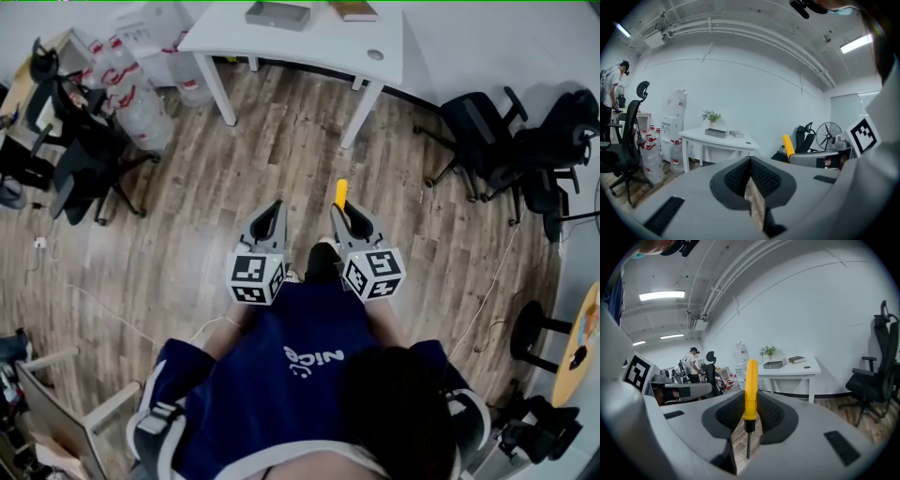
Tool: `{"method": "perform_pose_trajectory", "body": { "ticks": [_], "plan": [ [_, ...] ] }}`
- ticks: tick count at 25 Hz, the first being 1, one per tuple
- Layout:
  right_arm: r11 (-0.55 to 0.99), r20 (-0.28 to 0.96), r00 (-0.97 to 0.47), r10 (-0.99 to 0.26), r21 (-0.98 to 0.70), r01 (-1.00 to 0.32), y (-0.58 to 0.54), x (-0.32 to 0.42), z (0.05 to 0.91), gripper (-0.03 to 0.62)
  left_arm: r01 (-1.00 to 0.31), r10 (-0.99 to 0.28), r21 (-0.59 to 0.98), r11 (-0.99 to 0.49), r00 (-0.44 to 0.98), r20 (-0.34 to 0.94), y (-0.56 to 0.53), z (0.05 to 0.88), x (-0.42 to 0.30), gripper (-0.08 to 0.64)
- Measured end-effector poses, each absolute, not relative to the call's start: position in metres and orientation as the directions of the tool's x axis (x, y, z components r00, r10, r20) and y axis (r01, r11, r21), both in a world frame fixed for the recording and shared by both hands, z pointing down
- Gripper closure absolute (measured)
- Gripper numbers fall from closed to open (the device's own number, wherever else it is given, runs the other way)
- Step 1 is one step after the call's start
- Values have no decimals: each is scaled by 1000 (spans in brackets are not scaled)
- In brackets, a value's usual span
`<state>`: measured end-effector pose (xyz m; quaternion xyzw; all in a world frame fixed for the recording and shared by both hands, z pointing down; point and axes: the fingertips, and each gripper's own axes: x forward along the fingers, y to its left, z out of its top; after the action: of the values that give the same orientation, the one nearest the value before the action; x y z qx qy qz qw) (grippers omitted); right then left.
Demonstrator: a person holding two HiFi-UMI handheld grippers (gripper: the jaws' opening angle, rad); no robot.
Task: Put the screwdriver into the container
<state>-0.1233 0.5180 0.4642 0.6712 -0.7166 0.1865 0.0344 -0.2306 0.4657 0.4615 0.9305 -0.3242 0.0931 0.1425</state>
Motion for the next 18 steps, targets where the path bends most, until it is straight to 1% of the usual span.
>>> {"method": "perform_pose_trajectory", "body": {
  "ticks": [7,15,18],
  "plan": [
    [38,310,-115,-944,-243,-969,459,-91,481,497,-638,-580,196,-745,764,284,409,475,-199,543],
    [114,331,-197,-923,-254,-961,351,-9,494,497,-693,-631,174,-699,713,305,312,475,-126,543],
    [154,324,-229,-918,-241,-958,315,21,488,497,-708,-651,172,-685,701,292,281,467,-94,543]
  ]
}}
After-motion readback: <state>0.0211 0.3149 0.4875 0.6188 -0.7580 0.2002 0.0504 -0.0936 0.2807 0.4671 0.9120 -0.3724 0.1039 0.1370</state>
